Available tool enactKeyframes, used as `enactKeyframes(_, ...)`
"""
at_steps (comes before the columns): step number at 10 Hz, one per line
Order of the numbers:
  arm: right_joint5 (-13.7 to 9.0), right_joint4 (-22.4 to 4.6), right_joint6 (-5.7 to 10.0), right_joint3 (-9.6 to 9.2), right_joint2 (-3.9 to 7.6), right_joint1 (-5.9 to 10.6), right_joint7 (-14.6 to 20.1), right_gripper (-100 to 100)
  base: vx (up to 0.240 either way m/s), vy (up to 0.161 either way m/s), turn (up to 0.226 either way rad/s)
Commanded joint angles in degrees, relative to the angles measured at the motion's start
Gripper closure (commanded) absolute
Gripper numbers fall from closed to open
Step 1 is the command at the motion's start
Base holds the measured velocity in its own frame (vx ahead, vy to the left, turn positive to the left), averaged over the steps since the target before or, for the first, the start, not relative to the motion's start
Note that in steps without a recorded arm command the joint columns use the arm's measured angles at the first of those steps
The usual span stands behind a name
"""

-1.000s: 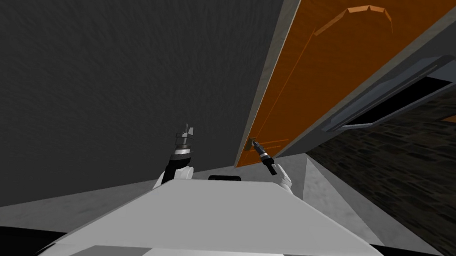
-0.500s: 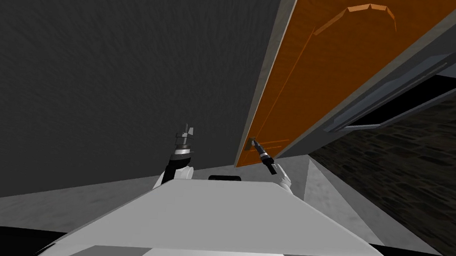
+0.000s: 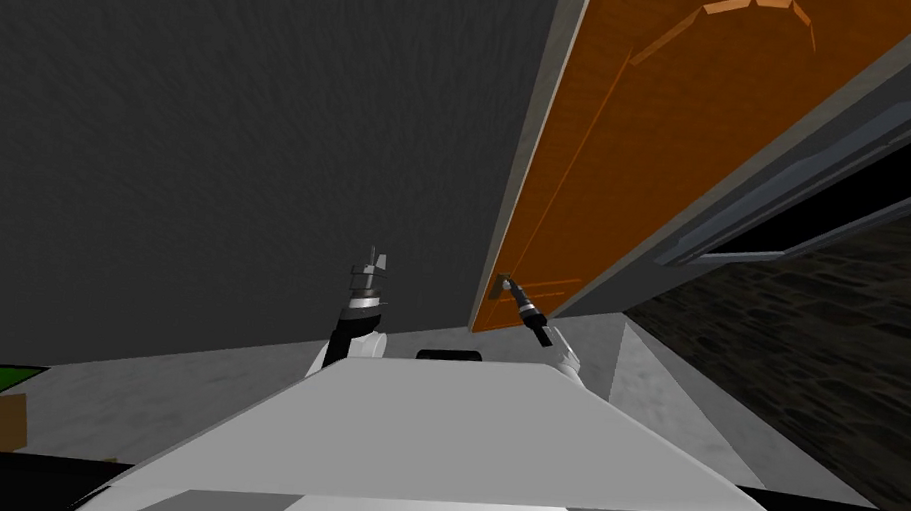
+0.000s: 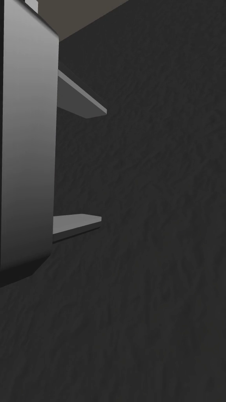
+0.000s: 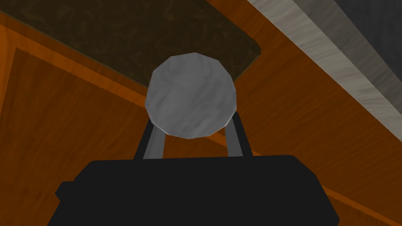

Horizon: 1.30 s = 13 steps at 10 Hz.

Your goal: Pull the door open

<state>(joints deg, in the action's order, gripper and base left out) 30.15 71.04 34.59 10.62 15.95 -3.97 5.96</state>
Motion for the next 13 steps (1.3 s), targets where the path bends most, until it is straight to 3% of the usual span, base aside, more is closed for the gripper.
enactKeyframes(1, -0.8, -0.1, 0.17, -0.69, -0.25, 0.21, 2.3, 100, -0.061, -0.046, 0.056)
enactKeyframes(13, -10.9, -0.5, -3.13, -3.12, 0.12, 1.13, 18.8, 100, -0.050, -0.034, 0.067)
